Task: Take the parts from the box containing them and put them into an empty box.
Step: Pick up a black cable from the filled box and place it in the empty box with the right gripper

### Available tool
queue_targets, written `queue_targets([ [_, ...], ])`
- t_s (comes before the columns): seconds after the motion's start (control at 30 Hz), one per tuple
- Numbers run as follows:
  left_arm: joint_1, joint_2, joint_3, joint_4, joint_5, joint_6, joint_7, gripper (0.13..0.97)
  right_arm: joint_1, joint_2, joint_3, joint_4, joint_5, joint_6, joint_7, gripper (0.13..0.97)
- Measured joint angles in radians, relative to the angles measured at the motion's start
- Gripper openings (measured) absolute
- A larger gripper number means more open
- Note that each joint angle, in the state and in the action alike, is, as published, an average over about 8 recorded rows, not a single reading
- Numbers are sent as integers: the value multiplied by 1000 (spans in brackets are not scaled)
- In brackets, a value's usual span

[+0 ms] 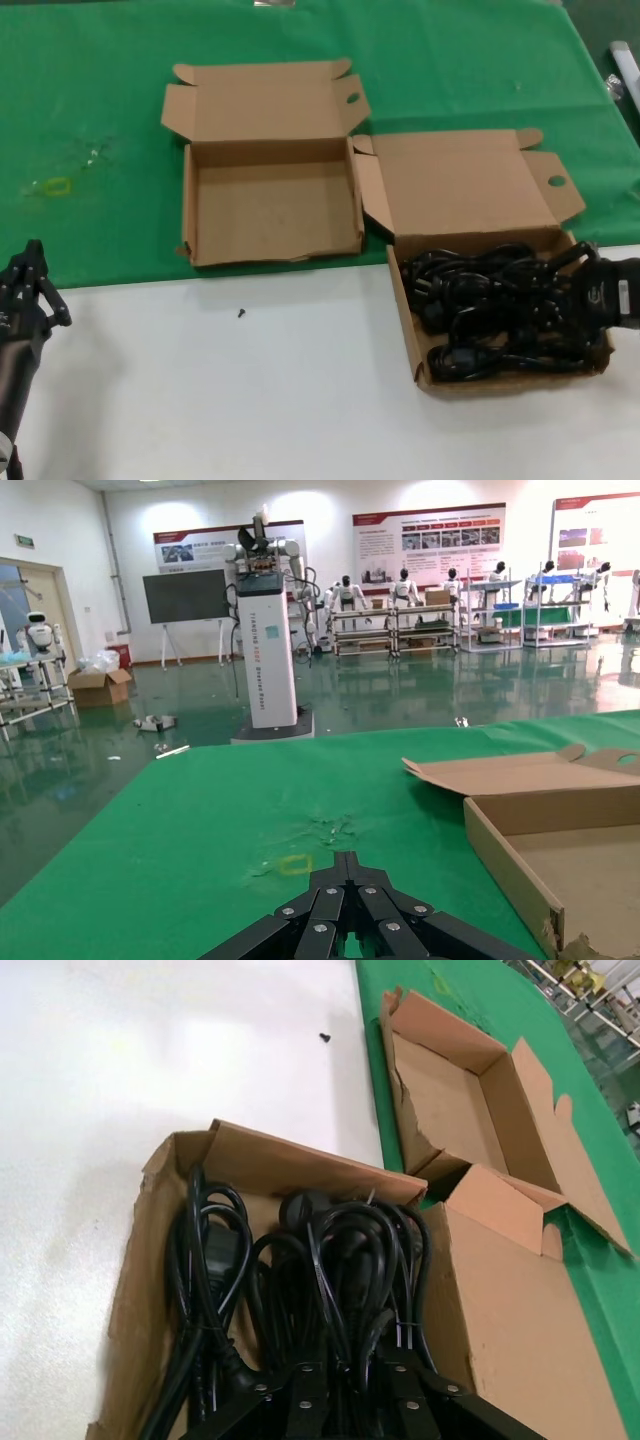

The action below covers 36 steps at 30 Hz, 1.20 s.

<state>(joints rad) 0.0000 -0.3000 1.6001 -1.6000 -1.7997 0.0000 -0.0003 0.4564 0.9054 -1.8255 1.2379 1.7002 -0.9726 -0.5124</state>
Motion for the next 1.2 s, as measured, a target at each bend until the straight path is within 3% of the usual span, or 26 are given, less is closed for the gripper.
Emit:
queue_targets([
  [0.2,0,0,0,0,0,0,0,143,13,14,9,4,12,-17,38,217],
  [0.53,0,0,0,0,0,0,0,143,87,1,35,-9,27,-3,95,214],
  [1.2,0,0,0,0,0,0,0,143,244,-232,-58,-4,-47,117,157,211],
])
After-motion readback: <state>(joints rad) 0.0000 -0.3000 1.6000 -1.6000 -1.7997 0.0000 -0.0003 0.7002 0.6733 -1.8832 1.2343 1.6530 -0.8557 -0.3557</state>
